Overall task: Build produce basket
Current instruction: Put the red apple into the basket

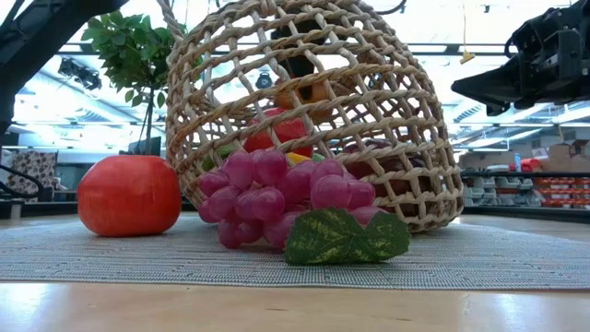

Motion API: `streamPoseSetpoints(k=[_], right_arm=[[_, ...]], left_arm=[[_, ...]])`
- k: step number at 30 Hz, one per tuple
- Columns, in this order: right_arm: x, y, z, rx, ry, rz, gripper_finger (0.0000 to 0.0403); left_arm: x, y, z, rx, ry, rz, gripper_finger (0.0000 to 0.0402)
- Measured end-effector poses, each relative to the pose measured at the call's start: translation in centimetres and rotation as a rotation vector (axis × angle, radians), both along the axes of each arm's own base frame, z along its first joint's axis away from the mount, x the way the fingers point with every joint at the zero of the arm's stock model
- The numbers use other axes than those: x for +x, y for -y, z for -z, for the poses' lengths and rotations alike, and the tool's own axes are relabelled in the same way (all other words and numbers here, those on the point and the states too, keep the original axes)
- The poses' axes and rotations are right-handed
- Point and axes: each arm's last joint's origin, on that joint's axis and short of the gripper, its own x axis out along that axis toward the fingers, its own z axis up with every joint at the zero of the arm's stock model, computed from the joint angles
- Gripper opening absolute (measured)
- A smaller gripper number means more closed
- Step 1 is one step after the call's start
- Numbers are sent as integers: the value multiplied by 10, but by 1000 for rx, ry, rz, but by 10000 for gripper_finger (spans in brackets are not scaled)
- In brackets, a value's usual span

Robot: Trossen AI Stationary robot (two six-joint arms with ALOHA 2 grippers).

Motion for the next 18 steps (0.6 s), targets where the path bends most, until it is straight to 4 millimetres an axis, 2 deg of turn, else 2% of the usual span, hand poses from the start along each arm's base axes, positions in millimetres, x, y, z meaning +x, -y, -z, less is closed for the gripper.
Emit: streamPoseSetpoints(k=[18], right_arm=[[0, 0, 0, 0, 4, 0, 50]], left_arm=[[-1, -18, 0, 18, 18, -111, 355]])
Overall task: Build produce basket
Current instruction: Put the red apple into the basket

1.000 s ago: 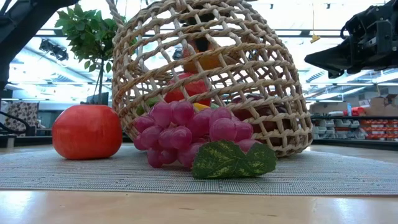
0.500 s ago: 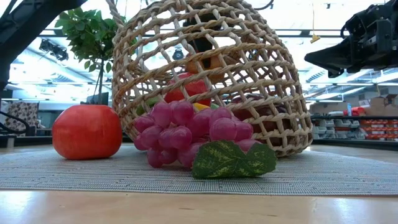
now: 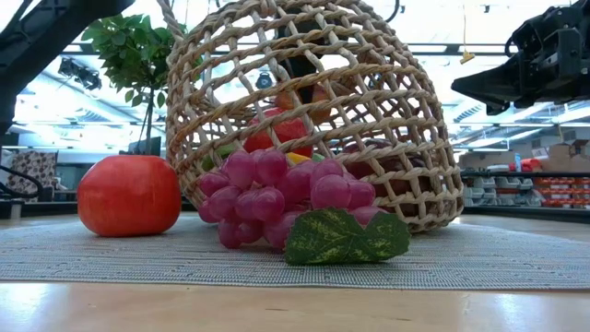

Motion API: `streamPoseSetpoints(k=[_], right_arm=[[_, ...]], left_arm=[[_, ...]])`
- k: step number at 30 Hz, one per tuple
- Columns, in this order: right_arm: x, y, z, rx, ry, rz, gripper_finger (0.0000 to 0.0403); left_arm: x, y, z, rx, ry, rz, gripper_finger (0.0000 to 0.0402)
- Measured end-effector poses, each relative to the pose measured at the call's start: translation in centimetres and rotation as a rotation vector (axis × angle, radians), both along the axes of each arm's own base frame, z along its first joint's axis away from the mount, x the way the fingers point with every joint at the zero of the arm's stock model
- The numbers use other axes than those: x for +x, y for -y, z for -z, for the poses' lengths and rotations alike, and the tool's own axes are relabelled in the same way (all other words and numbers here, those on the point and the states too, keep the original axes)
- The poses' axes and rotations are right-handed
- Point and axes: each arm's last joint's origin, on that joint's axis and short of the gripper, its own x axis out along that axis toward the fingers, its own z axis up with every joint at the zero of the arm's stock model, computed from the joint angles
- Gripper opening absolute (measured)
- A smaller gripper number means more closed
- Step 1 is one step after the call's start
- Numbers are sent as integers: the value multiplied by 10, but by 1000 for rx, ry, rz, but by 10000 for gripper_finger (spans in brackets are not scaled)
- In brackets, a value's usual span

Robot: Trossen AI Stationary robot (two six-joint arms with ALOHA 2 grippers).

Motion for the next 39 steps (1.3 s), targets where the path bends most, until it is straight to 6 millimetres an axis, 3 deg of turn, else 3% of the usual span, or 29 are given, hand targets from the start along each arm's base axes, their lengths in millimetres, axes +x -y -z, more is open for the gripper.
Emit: streamPoseSetpoints(k=[39], right_arm=[[0, 0, 0, 0, 0, 0, 50]], left_arm=[[4, -1, -2, -4, 67, -60, 364]])
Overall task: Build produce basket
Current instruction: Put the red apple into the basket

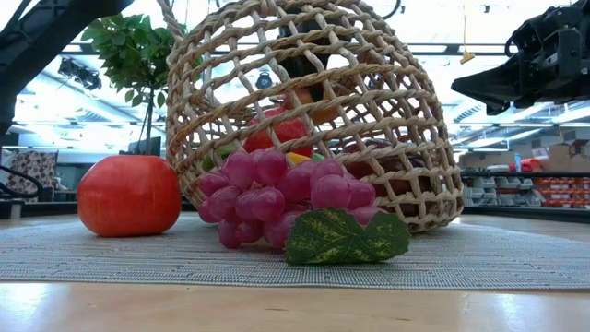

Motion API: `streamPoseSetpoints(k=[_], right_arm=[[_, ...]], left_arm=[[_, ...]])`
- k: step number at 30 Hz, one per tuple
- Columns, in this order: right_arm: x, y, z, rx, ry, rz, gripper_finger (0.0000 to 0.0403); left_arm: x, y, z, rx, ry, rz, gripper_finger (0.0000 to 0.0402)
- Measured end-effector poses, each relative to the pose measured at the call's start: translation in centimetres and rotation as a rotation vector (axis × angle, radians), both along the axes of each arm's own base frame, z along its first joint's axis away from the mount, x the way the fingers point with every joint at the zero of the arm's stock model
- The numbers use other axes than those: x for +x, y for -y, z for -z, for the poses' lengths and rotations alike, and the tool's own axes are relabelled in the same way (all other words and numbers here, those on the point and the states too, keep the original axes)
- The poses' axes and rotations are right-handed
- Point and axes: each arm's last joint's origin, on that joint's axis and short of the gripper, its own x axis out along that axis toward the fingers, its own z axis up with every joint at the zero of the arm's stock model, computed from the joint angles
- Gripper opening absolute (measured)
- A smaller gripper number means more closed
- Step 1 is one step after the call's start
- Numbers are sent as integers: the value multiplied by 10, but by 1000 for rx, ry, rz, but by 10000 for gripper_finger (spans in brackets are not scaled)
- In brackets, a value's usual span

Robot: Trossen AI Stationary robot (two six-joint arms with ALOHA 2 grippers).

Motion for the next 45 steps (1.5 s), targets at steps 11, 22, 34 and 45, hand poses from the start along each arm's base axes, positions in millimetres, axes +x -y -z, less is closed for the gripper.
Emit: streamPoseSetpoints(k=[11, 22, 34, 45], right_arm=[[0, 0, 0, 0, 0, 0, 50], [0, 0, 0, 0, 0, 0, 50], [0, 0, 0, 0, 0, 1, 50], [0, 0, 0, 0, 0, 0, 50]], left_arm=[[2, 0, 0, -45, 29, -18, 397], [-9, 14, -33, 110, 100, 119, 400], [-70, 51, -107, 126, 257, 195, 400], [-140, 119, -144, 307, 398, 175, 400]])
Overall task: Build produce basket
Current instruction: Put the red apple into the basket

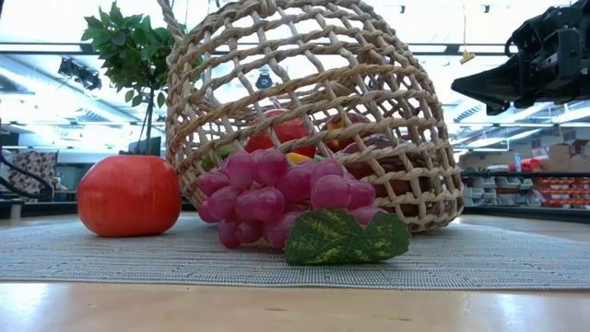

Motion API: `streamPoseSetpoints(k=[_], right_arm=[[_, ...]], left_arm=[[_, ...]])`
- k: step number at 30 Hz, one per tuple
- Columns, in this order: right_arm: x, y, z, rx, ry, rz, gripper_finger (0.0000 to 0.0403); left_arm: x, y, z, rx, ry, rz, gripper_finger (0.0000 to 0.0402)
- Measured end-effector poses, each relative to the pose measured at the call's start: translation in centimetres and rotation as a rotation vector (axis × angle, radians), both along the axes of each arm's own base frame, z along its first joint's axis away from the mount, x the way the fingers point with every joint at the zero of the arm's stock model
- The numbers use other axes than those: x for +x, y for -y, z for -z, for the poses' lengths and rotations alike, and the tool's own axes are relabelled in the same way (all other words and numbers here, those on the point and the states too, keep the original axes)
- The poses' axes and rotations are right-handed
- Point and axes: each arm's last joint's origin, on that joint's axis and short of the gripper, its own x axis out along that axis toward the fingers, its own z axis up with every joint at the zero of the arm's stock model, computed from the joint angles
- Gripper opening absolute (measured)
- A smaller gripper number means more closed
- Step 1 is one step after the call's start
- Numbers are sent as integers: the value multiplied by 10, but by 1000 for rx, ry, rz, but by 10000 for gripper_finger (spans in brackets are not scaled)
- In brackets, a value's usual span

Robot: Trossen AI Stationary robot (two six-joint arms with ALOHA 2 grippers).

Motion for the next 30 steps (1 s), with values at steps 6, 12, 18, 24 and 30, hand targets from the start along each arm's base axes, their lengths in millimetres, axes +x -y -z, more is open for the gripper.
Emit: streamPoseSetpoints(k=[6, 12, 18, 24, 30], right_arm=[[0, 0, 0, 0, 0, 0, 50], [0, 0, 0, 0, 0, 0, 50], [0, 0, 0, 0, 0, 0, 50], [0, 0, 0, 0, 0, 0, 50], [0, 0, 0, 0, 0, 0, 50]], left_arm=[[-34, 26, 19, 56, -2, -31, 400], [-67, 34, 42, -30, -27, -88, 400], [-104, 42, 44, -146, 42, -94, 400], [-123, 58, 53, -184, 46, -46, 400], [-119, 76, 80, -221, 60, -48, 400]])
